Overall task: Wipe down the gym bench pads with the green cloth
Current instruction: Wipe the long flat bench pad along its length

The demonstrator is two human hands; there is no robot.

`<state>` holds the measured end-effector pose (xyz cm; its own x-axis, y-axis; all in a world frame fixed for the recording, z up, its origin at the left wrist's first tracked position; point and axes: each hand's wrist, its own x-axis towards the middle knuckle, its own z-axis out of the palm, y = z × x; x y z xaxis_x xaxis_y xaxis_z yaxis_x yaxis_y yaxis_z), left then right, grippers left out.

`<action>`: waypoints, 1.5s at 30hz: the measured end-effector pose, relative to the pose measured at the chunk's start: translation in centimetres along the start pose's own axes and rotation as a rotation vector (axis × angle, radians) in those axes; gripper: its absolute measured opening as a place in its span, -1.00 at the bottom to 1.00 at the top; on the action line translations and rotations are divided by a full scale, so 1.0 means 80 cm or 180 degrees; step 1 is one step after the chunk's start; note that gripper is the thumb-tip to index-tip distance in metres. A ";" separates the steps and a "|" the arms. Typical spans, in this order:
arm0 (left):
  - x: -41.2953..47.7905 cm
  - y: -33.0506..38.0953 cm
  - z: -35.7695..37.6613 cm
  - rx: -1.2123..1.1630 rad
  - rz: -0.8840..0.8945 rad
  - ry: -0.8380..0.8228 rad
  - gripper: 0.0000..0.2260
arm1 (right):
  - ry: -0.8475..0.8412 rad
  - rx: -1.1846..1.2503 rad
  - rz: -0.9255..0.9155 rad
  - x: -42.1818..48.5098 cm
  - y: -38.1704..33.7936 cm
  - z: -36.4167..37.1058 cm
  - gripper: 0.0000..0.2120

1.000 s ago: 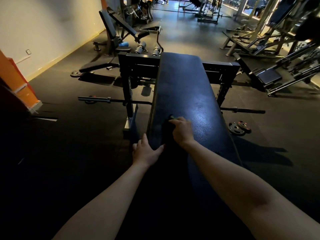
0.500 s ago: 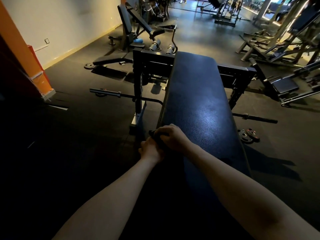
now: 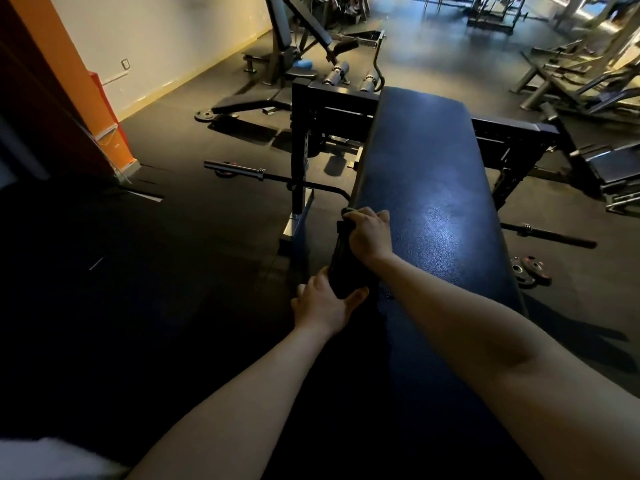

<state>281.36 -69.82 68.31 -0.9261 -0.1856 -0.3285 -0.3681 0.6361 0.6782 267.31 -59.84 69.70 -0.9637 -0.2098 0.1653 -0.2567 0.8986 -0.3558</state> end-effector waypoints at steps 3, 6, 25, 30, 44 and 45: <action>0.001 -0.002 0.000 -0.0043 0.0072 0.0020 -0.29 | -0.0230 -0.0046 -0.0198 -0.011 -0.012 -0.008 -0.65; -0.003 0.000 0.000 -0.0180 0.0113 0.0027 -0.38 | -0.0396 -0.0014 -0.0521 -0.040 -0.012 -0.020 -0.67; -0.001 0.000 -0.004 -0.0132 -0.0085 -0.0143 -0.06 | 0.0153 0.0268 0.0001 -0.013 0.018 -0.003 -0.63; -0.001 0.000 -0.003 -0.0026 0.0039 -0.0022 -0.17 | -0.0114 0.0223 -0.0442 -0.049 0.010 0.000 -0.59; -0.043 0.012 0.012 0.0682 0.0437 0.0217 -0.29 | 0.0475 -0.0073 0.0498 -0.144 0.105 -0.064 -0.62; -0.043 0.011 0.013 0.0620 0.0443 0.0259 -0.28 | 0.0455 -0.0158 0.0664 -0.146 0.109 -0.066 -0.61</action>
<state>284.28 -67.79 69.36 -0.9733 -0.1408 -0.1814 -0.2208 0.7907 0.5710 276.72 -47.49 69.54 -0.9742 0.0356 0.2228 -0.0460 0.9353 -0.3509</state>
